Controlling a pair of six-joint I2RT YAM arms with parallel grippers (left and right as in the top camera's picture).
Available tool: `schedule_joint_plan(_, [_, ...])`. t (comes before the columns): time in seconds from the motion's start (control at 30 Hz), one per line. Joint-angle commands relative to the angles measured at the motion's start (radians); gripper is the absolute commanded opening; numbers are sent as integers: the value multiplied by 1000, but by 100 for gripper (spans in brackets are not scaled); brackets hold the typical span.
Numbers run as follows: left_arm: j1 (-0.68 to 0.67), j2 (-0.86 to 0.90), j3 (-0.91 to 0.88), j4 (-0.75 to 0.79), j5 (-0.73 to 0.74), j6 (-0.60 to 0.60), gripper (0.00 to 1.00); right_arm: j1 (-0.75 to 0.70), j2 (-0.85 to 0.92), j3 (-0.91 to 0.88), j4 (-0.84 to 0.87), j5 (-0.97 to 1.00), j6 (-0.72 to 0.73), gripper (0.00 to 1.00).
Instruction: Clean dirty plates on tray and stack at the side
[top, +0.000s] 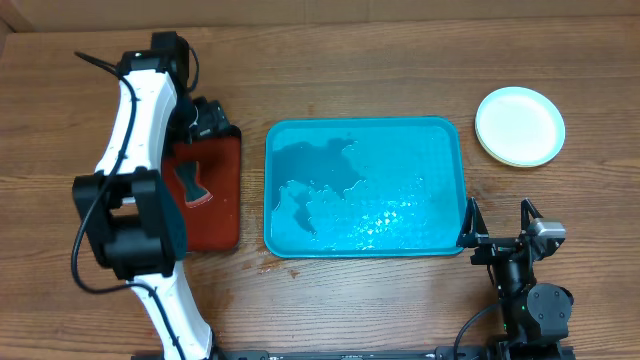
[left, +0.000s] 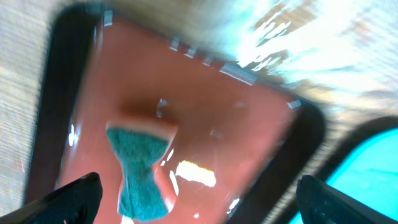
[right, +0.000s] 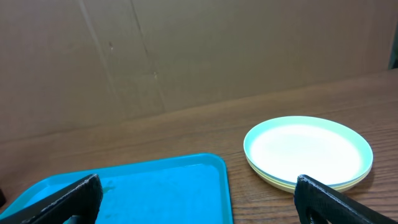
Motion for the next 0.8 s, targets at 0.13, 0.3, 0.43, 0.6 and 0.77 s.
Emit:
schedule_joint_plan(0.13, [-115, -391, -203, 358, 102, 363, 100, -5, -12, -10, 4, 10, -7, 100])
schedule_joint_plan(0.3, [-168, -657, -509, 522, 101, 569, 100, -5, -12, -10, 4, 10, -7, 100])
schedule_joint_plan(0.43, [-145, -863, -764, 622, 102, 566, 100, -5, -12, -10, 4, 10, -7, 100])
schedule_joint_plan(0.6, [-83, -1150, -1065, 800, 102, 519, 100, -5, -12, -10, 4, 10, -7, 100])
schedule_joint_plan(0.77, [-60, -1401, -1301, 967, 103, 498, 100, -5, -12, -10, 4, 10, -7, 100])
